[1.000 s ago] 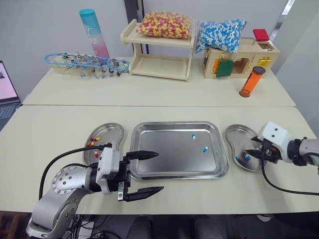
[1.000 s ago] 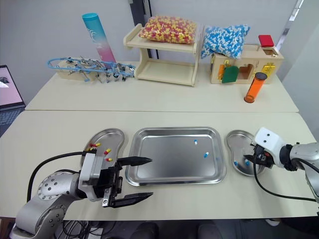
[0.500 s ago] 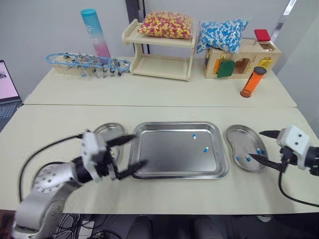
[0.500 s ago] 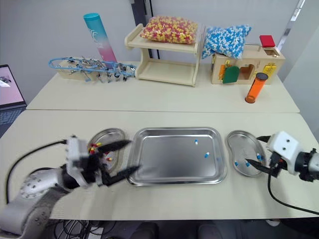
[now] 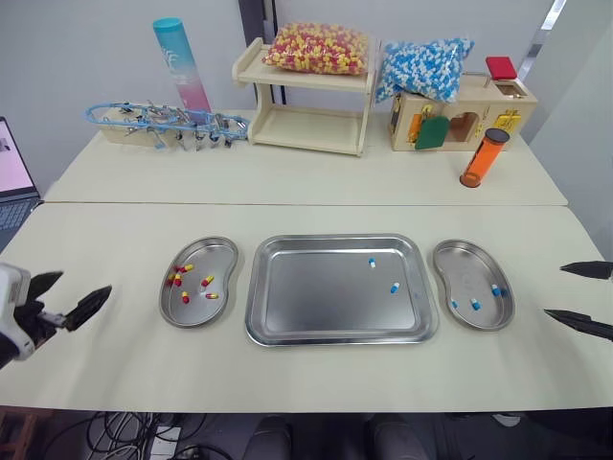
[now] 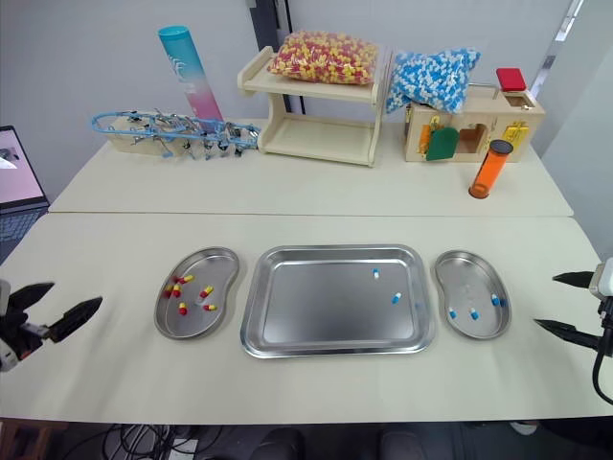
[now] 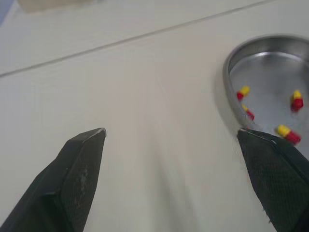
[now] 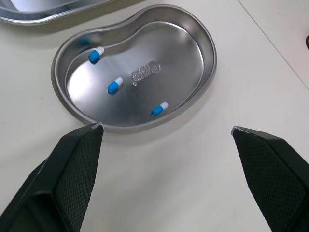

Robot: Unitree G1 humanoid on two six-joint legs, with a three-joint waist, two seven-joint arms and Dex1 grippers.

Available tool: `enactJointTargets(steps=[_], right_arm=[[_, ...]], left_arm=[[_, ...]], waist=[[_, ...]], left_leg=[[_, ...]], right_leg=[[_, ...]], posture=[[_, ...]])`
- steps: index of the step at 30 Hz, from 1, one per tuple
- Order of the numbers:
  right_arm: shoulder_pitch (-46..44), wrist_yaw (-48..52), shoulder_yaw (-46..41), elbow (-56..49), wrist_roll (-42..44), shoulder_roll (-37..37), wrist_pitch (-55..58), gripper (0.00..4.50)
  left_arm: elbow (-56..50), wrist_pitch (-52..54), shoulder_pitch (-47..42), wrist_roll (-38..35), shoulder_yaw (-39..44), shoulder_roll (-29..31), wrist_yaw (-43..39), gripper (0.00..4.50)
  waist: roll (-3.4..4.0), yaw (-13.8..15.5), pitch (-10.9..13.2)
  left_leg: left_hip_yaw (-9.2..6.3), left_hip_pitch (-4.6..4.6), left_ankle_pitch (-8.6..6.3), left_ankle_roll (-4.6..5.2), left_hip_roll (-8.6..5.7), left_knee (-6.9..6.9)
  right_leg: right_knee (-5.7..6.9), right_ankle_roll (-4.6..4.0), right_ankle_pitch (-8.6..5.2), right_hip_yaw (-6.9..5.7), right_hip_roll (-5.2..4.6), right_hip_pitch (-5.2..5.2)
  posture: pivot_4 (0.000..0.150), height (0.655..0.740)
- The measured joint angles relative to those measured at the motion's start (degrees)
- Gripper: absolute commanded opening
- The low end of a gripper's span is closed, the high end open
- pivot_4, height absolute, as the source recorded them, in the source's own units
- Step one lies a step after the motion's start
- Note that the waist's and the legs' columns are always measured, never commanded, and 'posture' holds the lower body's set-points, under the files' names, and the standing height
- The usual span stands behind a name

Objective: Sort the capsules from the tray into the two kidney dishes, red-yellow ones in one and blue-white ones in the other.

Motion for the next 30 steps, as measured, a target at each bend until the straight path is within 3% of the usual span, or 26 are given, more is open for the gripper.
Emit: enactJointTargets(steps=[9,30], right_arm=[[1.0,2.1,0.5,7.3,-1.6,-2.3,-3.3,4.49],[1.1,0.6,1.8,7.6,-1.9,-2.2,-4.4,4.49]], left_arm=[[3.9,-2.7,6.5,1.3,2.3,0.1,-5.5,4.5],[-1.9,-2.7,10.3,-0.3,3.0,-2.4,-8.0,4.5]], waist=[[-0.01,0.0,0.0],[0.0,0.0,0.0]], left_leg=[[0.03,0.02,0.0,0.0,0.01,-0.01],[0.05,0.02,0.0,0.0,0.01,0.0]], right_leg=[[0.01,0.0,0.0,0.02,-0.01,0.01],[0.01,0.0,0.0,0.03,-0.01,0.01]], posture=[[0.15,0.74],[0.15,0.74]])
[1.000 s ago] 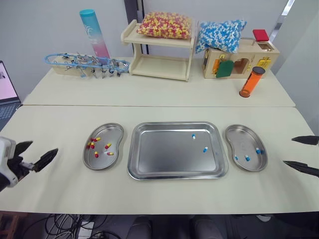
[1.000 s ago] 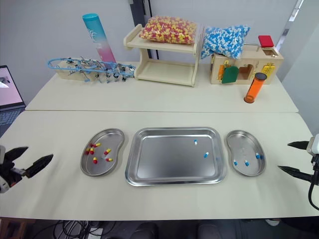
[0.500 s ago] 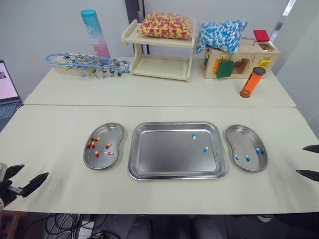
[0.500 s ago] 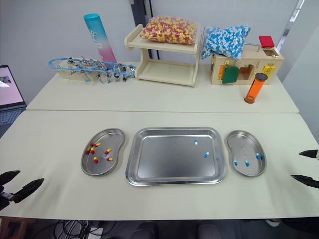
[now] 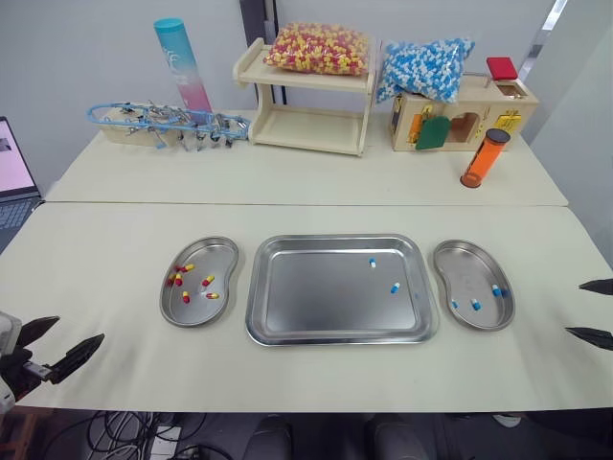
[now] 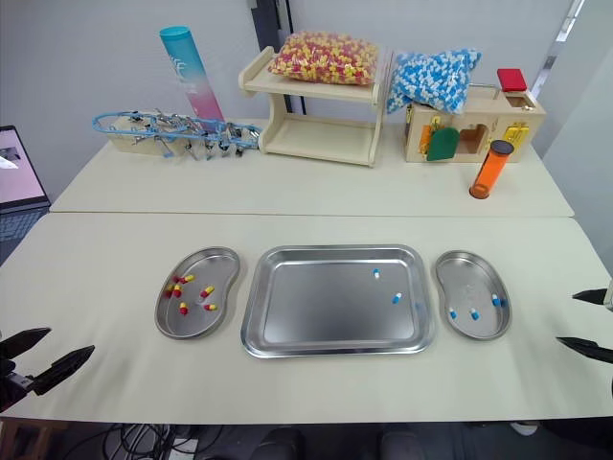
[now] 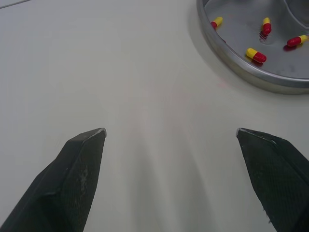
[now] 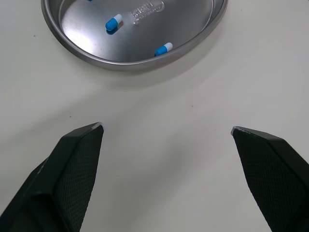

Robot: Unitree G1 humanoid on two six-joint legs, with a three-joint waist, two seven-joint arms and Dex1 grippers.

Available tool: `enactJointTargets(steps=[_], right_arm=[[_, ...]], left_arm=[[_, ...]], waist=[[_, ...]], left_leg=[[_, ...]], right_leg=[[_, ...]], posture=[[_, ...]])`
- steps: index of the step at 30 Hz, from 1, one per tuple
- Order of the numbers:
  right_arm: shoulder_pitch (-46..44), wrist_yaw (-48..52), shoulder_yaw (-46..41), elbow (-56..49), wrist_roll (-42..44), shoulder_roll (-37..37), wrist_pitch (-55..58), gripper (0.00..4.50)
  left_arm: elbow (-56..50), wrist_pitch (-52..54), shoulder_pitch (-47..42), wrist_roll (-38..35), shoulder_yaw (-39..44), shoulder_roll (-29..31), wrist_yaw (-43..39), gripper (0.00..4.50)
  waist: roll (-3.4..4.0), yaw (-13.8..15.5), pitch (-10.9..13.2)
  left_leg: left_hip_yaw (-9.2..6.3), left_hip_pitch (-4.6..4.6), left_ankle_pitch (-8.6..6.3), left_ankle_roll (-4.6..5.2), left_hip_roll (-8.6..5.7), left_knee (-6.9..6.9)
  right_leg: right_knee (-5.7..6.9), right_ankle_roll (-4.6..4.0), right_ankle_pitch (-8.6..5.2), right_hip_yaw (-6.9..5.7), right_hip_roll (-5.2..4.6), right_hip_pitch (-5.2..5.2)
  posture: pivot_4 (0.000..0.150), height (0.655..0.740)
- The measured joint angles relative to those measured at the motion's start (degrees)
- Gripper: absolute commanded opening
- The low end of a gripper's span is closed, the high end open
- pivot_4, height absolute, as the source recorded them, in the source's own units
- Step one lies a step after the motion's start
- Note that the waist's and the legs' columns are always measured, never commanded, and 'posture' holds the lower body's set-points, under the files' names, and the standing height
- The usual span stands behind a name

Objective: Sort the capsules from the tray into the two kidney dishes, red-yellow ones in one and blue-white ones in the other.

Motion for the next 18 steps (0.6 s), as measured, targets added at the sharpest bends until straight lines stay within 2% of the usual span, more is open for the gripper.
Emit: enactJointTargets(steps=[5,10,18], right_arm=[[-0.7,-0.4,0.4,-0.3,0.0,0.2,-1.1,4.49],[-5.6,-1.5,3.8,-2.6,0.2,0.3,-0.9,4.49],[-14.9,-5.5,12.8,-18.6,3.6,4.0,10.0,4.49]], left_arm=[[-7.1,0.9,1.2,-1.5,-0.4,-0.5,-3.0,4.5],[-16.6,1.4,-1.0,-3.3,-5.8,-0.1,-6.4,4.5],[-35.1,7.6,-5.9,-9.4,-19.4,-1.6,-4.7,4.5]], waist=[[0.0,0.0,0.0],[0.04,0.0,0.0],[0.04,-0.1,0.0]], left_leg=[[0.0,0.01,0.0,0.0,0.0,0.01],[0.01,0.03,0.0,-0.01,0.01,0.02],[-0.04,0.0,0.01,-0.01,0.02,0.04]], right_leg=[[0.0,0.0,0.0,0.0,0.0,0.02],[0.01,0.0,0.0,0.02,0.0,0.05],[0.02,0.0,0.01,0.0,0.0,0.03]], posture=[[0.15,0.74],[0.15,0.74],[0.15,0.74]])
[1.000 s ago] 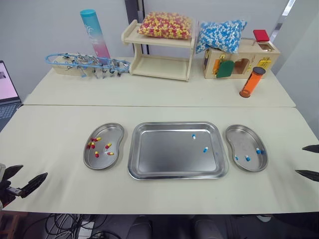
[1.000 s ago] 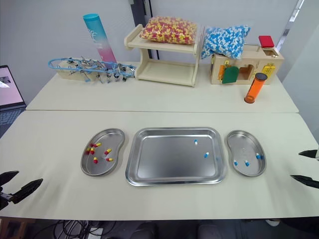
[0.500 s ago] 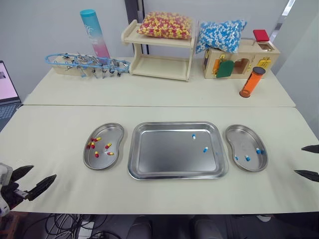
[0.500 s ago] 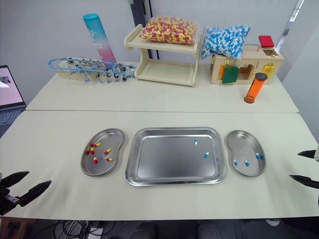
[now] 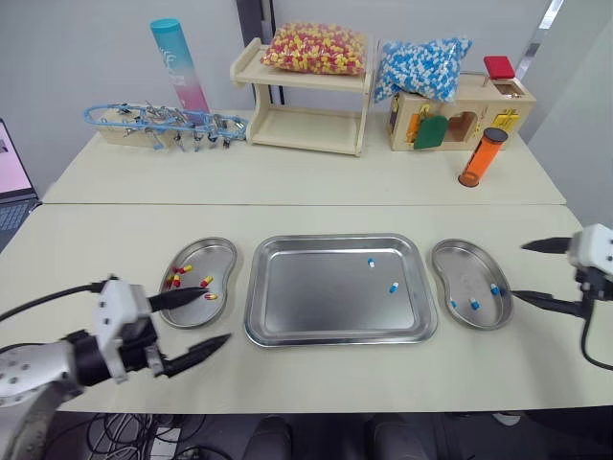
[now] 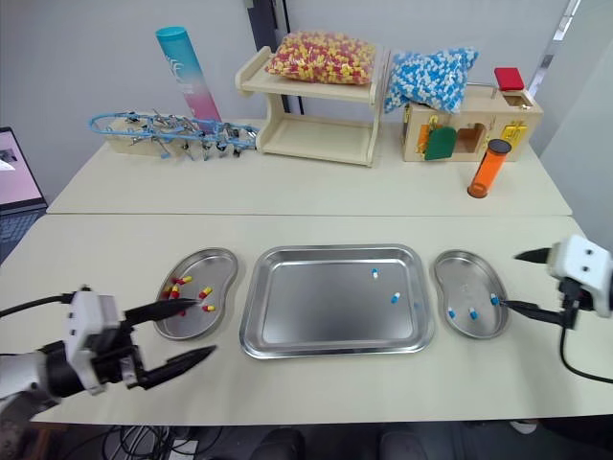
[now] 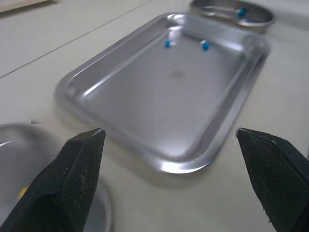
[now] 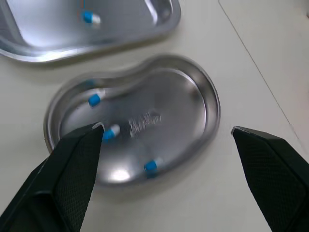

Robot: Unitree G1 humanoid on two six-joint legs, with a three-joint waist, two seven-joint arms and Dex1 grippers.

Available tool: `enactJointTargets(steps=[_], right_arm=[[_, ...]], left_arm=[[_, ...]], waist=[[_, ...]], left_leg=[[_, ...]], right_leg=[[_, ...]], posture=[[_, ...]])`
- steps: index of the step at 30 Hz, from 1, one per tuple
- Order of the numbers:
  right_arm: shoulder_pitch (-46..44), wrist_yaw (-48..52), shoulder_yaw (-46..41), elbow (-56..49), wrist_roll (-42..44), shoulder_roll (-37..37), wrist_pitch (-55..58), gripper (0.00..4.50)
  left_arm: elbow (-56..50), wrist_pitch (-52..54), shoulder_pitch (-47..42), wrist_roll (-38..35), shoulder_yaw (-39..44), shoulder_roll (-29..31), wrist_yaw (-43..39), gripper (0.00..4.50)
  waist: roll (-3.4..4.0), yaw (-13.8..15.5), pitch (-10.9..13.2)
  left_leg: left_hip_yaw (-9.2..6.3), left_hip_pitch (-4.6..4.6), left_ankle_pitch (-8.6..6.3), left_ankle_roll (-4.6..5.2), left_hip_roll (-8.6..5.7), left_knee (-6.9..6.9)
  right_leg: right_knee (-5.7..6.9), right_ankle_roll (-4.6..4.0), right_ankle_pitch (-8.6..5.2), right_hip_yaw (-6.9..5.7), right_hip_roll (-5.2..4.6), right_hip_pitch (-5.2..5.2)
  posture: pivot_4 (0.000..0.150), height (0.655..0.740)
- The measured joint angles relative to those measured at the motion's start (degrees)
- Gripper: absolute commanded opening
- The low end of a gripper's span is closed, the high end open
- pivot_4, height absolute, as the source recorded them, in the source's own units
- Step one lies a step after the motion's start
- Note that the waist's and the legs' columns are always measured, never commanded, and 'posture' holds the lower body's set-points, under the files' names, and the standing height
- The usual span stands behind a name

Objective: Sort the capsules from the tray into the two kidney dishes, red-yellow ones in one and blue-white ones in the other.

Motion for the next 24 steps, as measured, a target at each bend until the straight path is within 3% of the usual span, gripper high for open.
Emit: enactJointTargets(steps=[4,9,24], right_arm=[[-6.9,-0.7,7.5,-5.9,0.7,3.3,4.7,4.49],[-14.3,-0.2,17.1,-7.6,-0.9,8.2,6.1,2.85],[-28.5,4.3,36.0,14.3,-17.5,19.1,-9.0,2.85]], left_arm=[[-4.1,2.3,-3.7,-1.1,-6.1,-1.0,2.0,4.5],[-5.2,2.9,-6.6,-0.6,-10.5,-3.0,4.6,4.5],[-4.1,-2.0,-9.3,4.4,-18.7,-5.5,5.1,4.5]], waist=[[0.01,0.1,0.0],[0.01,0.2,0.0],[0.01,0.2,0.0]], left_leg=[[-0.03,0.01,0.0,0.0,0.0,0.04],[-0.05,-0.09,0.0,0.0,-0.01,0.03],[-0.07,-0.09,0.01,-0.01,-0.01,0.05]], right_leg=[[0.02,0.0,0.0,-0.02,0.0,0.02],[0.0,0.0,0.0,-0.05,0.0,-0.07],[0.01,-0.01,0.01,-0.06,0.0,-0.11]], posture=[[0.15,0.74],[0.15,0.74],[0.15,0.74]])
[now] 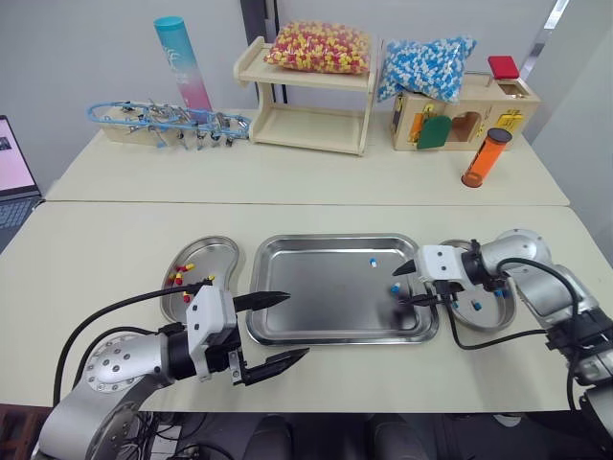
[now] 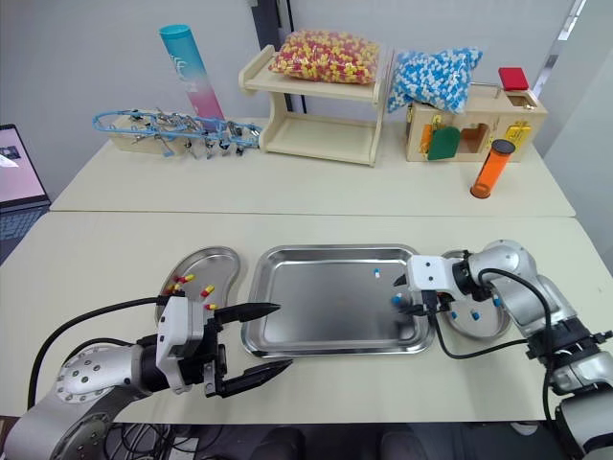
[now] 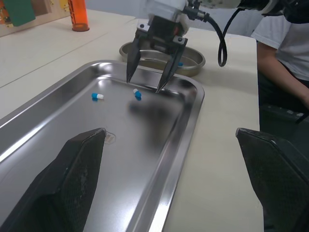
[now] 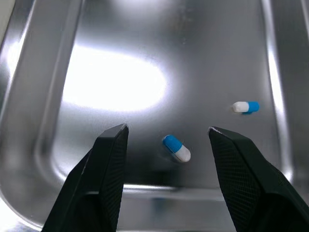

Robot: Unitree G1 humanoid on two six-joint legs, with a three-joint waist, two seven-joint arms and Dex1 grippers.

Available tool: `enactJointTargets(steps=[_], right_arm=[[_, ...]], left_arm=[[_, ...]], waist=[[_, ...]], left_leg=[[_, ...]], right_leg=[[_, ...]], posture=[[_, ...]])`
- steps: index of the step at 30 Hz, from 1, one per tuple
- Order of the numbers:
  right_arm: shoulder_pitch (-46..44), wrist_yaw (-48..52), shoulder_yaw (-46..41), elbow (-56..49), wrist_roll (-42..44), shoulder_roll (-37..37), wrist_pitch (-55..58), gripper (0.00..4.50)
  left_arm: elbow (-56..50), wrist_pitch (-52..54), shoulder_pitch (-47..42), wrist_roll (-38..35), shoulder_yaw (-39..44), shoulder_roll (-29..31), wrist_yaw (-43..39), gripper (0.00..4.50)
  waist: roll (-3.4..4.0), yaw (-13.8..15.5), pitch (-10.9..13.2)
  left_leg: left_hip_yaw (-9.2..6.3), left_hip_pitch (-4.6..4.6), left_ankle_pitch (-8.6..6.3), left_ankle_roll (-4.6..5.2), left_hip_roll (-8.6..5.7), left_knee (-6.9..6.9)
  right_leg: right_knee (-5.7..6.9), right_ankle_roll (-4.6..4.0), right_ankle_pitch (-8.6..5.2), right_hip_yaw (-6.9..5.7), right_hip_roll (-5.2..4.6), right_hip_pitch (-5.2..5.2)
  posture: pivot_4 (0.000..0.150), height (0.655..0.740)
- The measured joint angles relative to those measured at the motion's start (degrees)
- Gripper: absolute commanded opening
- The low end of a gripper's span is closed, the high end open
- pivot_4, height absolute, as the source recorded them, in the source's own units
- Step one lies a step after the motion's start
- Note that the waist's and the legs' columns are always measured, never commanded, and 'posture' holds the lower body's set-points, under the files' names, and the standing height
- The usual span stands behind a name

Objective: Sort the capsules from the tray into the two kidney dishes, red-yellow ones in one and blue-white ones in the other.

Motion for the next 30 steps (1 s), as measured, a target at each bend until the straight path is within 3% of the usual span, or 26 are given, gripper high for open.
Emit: enactJointTargets(steps=[9,20,30], right_arm=[[-6.2,3.2,1.9,10.9,-3.5,3.1,-5.2,2.85],[-7.5,3.9,1.8,14.1,-3.8,4.4,-4.8,0.06],[-2.7,4.1,-0.1,3.8,-1.9,3.4,3.3,0.02]], left_arm=[[-0.1,-0.3,0.2,1.6,-2.6,-0.1,0.4,4.5],[-0.3,0.5,-0.2,1.7,-3.3,-0.1,2.2,4.5],[0.0,-0.6,0.5,2.8,-4.6,-0.6,1.9,4.5]], waist=[[0.0,-0.1,0.0],[0.01,-0.1,0.0],[0.01,0.1,0.0]], left_leg=[[-0.01,0.02,0.0,0.0,0.0,0.0],[-0.02,0.06,0.0,0.0,0.0,0.0],[-0.02,0.0,0.0,0.0,0.0,0.0]], right_leg=[[0.01,0.0,0.0,0.0,0.0,0.01],[0.02,-0.01,0.0,0.0,0.0,0.04],[0.02,-0.01,0.0,0.0,0.0,0.01]], posture=[[0.15,0.74],[0.15,0.74],[0.15,0.74]])
